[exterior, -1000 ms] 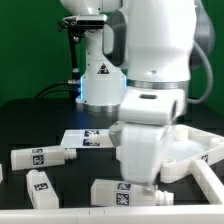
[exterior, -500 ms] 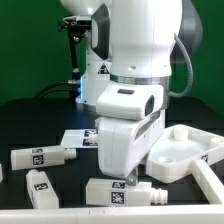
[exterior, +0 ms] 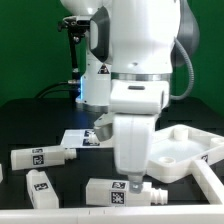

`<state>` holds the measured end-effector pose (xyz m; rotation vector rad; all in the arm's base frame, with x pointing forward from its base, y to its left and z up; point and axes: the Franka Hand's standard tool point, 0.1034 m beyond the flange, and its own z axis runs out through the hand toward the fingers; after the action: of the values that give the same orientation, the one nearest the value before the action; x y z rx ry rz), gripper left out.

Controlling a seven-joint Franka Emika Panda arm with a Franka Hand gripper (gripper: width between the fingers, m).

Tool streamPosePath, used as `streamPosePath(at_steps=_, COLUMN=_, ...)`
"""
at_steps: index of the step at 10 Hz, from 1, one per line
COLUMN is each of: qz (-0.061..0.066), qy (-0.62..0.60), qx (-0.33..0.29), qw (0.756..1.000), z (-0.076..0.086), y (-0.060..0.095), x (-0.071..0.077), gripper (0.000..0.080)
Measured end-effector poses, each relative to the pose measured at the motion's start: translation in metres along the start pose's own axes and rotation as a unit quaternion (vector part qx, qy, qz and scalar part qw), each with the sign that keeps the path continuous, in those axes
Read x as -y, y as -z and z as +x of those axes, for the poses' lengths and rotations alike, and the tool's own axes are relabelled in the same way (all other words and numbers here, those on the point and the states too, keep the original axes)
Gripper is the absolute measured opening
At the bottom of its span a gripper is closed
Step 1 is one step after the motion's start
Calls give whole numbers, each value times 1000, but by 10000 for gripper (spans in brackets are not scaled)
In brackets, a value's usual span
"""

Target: Assemble desk

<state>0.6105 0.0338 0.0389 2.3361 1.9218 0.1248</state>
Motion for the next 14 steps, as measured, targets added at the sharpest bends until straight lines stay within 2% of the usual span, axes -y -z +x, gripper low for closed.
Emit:
streamPosePath(at_steps=1, qz=-2, qy=-12, qx=-3, qw=1000, z=4, y=0, x=2, gripper=622)
streamPosePath(at_steps=4, qz=0, qy=-10, qx=-2, qw=1000, z=0, y=-3, x=3, gripper=648)
streamPosePath(at_steps=8, qz=17, qy=-19, qx=3, qw=1000, z=-16, y=-23, x=13, gripper=649)
streamPosePath(at_steps=9, qz=18, qy=-20, qx=3, qw=1000, z=-15, y=-24, x=14, gripper=519)
streamPosePath(at_steps=10, qz=18, qy=-20, qx=3, qw=1000, z=-15, y=-24, x=14, gripper=519)
streamPosePath(at_steps=11, qz=18, qy=-20, qx=3, qw=1000, z=-15, y=-24, x=14, gripper=380)
streamPosePath(at_steps=12, qz=18, qy=-20, qx=3, qw=1000, z=-15, y=-24, x=14, gripper=284)
streamPosePath(at_steps=14, qz=18, qy=-20, qx=3, qw=1000, z=-15, y=-24, x=14, gripper=284)
